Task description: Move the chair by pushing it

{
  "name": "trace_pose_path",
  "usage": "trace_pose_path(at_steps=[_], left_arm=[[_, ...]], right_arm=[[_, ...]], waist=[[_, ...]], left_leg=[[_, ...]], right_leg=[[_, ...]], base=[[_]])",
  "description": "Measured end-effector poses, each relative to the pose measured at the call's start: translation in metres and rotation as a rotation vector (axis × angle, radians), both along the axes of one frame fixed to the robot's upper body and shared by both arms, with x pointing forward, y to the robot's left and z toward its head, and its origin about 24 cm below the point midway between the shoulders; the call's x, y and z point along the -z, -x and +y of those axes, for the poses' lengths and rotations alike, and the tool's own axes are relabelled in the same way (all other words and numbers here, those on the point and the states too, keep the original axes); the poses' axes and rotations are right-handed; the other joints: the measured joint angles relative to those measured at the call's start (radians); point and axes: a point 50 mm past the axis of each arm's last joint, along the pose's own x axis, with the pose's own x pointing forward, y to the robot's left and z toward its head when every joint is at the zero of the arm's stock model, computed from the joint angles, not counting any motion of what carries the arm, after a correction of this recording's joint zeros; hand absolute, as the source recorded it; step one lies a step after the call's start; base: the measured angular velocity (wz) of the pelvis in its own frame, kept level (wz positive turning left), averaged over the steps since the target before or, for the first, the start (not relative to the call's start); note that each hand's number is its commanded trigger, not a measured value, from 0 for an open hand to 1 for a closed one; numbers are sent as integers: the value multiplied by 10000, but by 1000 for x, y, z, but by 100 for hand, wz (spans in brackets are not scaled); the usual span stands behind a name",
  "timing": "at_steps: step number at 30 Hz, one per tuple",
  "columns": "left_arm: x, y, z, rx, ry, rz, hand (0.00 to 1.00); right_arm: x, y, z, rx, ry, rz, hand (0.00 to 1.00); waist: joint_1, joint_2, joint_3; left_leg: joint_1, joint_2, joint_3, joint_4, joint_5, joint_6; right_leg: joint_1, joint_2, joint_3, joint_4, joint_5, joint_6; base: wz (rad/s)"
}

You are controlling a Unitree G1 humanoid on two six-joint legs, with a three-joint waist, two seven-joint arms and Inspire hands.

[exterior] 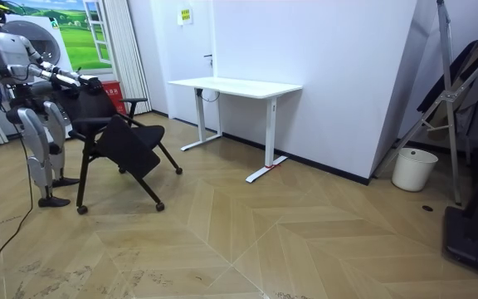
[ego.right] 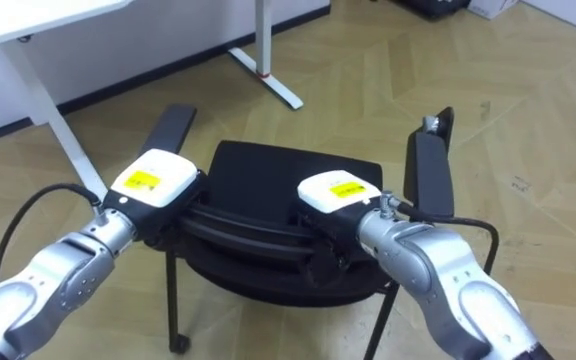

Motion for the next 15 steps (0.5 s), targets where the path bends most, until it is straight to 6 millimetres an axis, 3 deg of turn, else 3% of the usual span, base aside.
trace_pose_path(at_steps=[8, 15], left_arm=[[0, 0, 1, -33, 5, 25, 100], [4, 3, -2, -147, 190, 74, 100]], right_arm=[[7, 0, -3, -65, -356, -360, 100], [18, 7, -9, 159, -785, -839, 100]], waist=[[-132, 22, -24], [-134, 176, -100]], left_leg=[[-56, -5, -157, 34, 3, -4], [-55, -6, -179, 68, 2, -4]], right_leg=[[11, -21, -107, 3, 0, 0], [44, -21, -116, -9, 0, 0]], base=[[4], [0]])
